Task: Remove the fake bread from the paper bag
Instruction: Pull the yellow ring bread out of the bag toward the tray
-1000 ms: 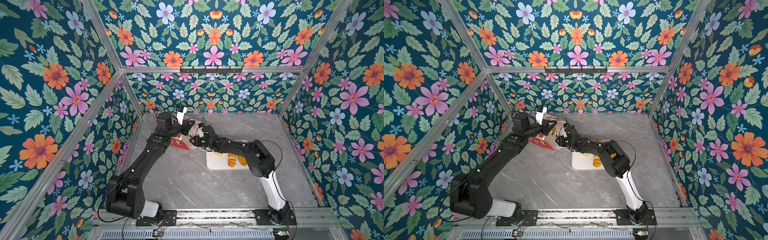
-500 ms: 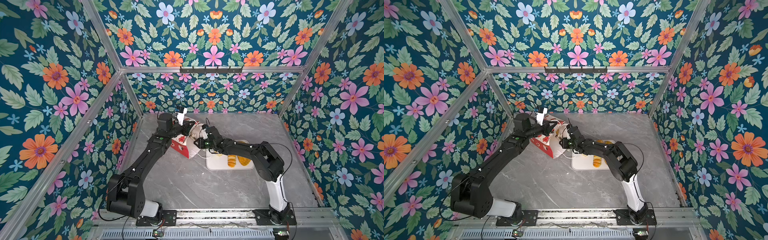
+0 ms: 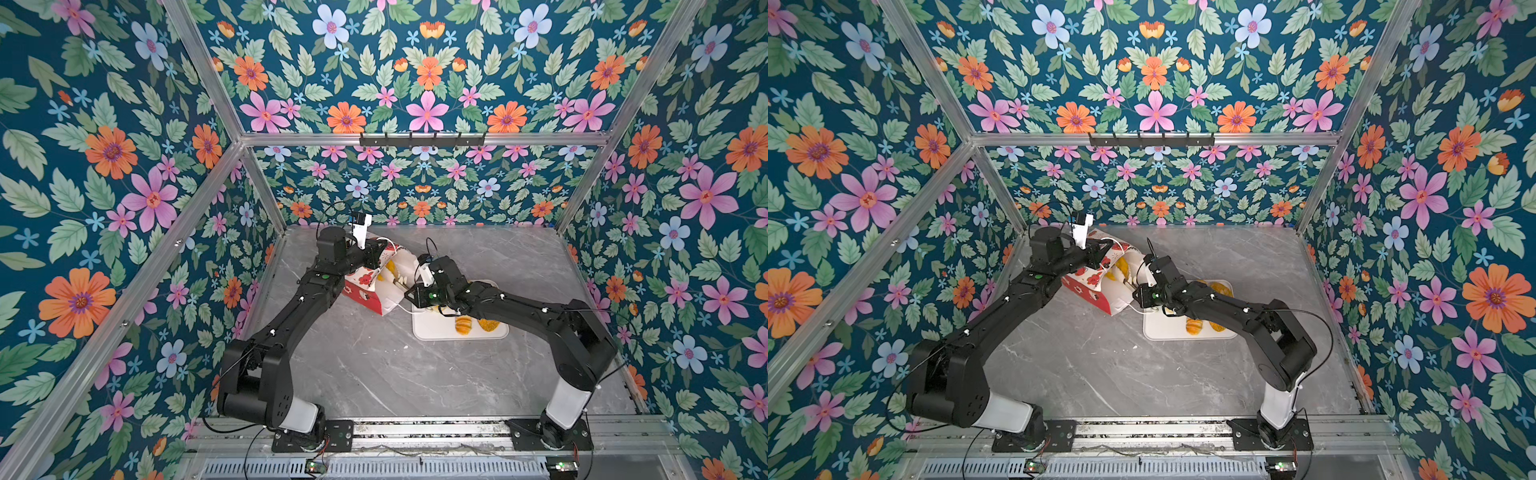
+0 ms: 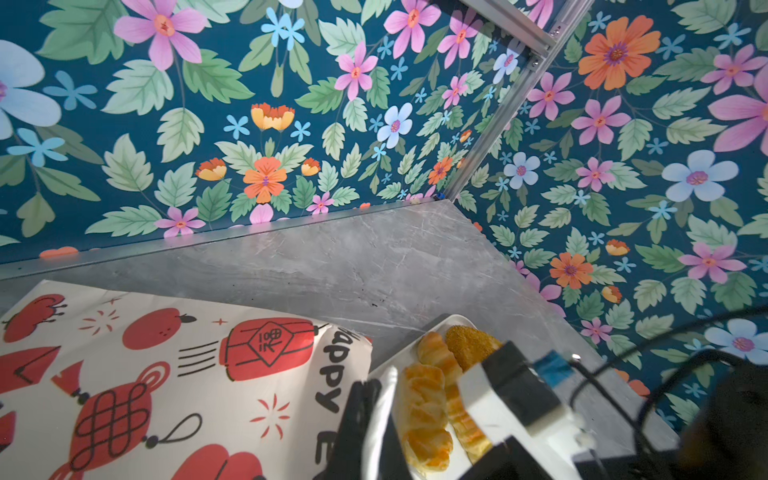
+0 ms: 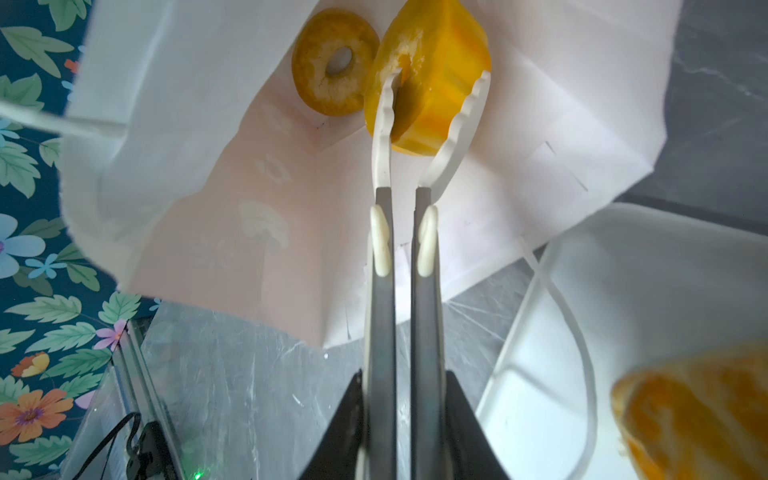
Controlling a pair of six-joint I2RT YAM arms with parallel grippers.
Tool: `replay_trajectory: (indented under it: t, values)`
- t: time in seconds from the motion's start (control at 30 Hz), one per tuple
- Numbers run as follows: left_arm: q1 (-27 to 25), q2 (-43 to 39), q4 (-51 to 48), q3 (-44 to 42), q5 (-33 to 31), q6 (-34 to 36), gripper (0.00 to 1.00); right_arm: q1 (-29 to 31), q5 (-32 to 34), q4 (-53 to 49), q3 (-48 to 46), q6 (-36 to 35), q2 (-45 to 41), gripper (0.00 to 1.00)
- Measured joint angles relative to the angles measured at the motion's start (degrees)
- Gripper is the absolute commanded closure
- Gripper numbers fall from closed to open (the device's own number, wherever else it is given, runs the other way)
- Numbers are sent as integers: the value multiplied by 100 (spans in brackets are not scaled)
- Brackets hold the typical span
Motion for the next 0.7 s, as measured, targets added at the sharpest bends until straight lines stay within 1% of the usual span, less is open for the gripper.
replay_trajectory:
  t: [0.23,0.37,0.53,0.7]
  values:
    - [107,-9,291,-151,-168,-129,100,0,256,-767,-538,-393,-1279,90]
    - [212,-31,389,-205,-319,-166,100,31,503,-1478,-852,-706,-2122,90]
    - [382,-63,481,-269,-455,-219,100,275,1117,-2452,-973,-1145,-3101,91]
    - [544,-63,501,-352,-588,-271,100,625,1821,-3311,-986,-1460,-3604,91]
